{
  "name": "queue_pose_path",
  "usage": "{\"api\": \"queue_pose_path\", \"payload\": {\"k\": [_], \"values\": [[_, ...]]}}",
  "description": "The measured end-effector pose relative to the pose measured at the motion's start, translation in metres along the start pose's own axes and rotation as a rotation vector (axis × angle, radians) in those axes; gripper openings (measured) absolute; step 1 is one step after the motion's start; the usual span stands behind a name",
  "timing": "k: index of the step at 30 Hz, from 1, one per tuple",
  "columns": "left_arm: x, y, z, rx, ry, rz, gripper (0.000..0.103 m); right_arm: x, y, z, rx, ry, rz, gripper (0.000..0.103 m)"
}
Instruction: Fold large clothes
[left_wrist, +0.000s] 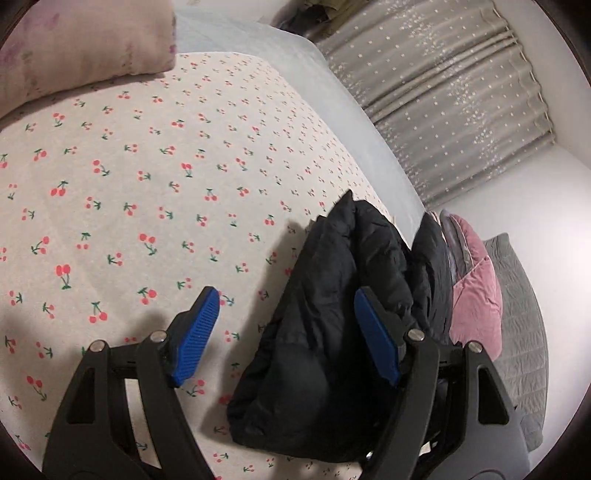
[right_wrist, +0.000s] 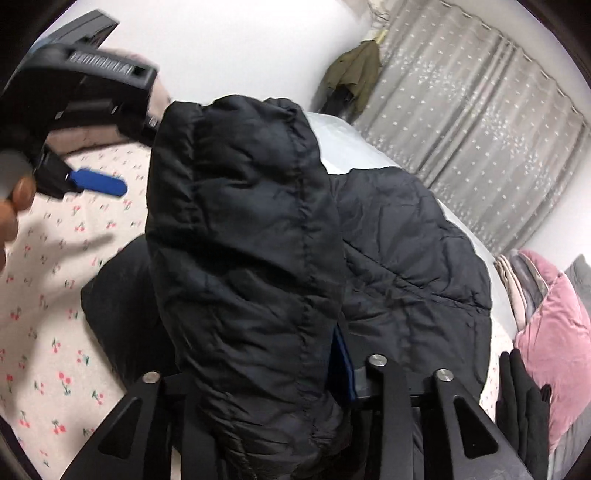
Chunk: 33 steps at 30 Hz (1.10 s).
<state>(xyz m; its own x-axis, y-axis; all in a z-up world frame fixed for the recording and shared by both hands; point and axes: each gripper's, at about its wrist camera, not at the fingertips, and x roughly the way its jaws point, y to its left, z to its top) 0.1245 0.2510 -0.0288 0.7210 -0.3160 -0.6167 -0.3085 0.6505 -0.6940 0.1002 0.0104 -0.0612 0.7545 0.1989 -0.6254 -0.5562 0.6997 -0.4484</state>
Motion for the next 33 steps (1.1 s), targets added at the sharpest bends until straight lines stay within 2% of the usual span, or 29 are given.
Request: {"api": "queue_pose_path", "payload": {"k": [2, 3, 4, 6, 9, 12, 13, 16, 18, 20, 22, 23, 25, 28, 33], "values": [[-0.001, 0.003, -0.002, -0.006, 0.013, -0.005, 0.075, 0.002, 0.004, -0.001, -0.019, -0.003, 0.014, 0.047], [0.000, 0.001, -0.002, 0.002, 0.026, -0.011, 0.075, 0.000, 0.003, -0.003, -0.017, -0.005, 0.039, 0.054], [0.005, -0.002, 0.000, 0.009, 0.032, -0.014, 0.075, -0.002, 0.001, -0.005, -0.007, -0.009, 0.073, 0.061], [0.007, -0.004, 0.002, 0.018, 0.030, -0.007, 0.075, -0.009, -0.009, -0.006, 0.028, -0.019, 0.149, 0.069], [0.006, -0.005, 0.003, 0.020, 0.024, -0.004, 0.075, -0.024, -0.021, -0.003, 0.083, -0.039, 0.251, 0.070], [0.006, -0.008, 0.002, 0.035, 0.029, -0.003, 0.075, -0.052, -0.059, -0.008, 0.238, -0.109, 0.441, 0.070], [0.007, -0.009, 0.001, 0.043, 0.032, 0.000, 0.075, -0.066, -0.081, -0.013, 0.327, -0.169, 0.560, 0.071], [0.007, -0.013, 0.001, 0.054, 0.030, 0.003, 0.075, -0.092, -0.124, -0.025, 0.456, -0.320, 0.740, 0.073], [0.005, -0.015, 0.001, 0.056, 0.025, 0.000, 0.075, -0.100, -0.144, -0.031, 0.552, -0.381, 0.726, 0.075], [0.004, -0.018, 0.002, 0.061, 0.021, -0.010, 0.075, -0.089, -0.164, -0.041, 0.674, -0.364, 0.673, 0.075], [0.001, -0.022, 0.002, 0.070, 0.003, -0.013, 0.075, -0.078, -0.169, -0.049, 0.795, -0.305, 0.594, 0.075], [-0.003, -0.026, 0.001, 0.082, -0.015, -0.016, 0.075, -0.061, -0.175, -0.055, 0.849, -0.235, 0.520, 0.075], [-0.004, -0.035, -0.001, 0.111, -0.025, -0.021, 0.075, -0.036, -0.174, -0.063, 0.880, -0.133, 0.471, 0.074], [0.002, -0.049, -0.008, 0.158, -0.012, -0.029, 0.075, -0.014, -0.157, -0.059, 0.837, -0.028, 0.476, 0.070], [0.018, -0.068, -0.021, 0.215, 0.037, -0.033, 0.076, 0.000, -0.124, -0.033, 0.614, 0.024, 0.414, 0.071]]}}
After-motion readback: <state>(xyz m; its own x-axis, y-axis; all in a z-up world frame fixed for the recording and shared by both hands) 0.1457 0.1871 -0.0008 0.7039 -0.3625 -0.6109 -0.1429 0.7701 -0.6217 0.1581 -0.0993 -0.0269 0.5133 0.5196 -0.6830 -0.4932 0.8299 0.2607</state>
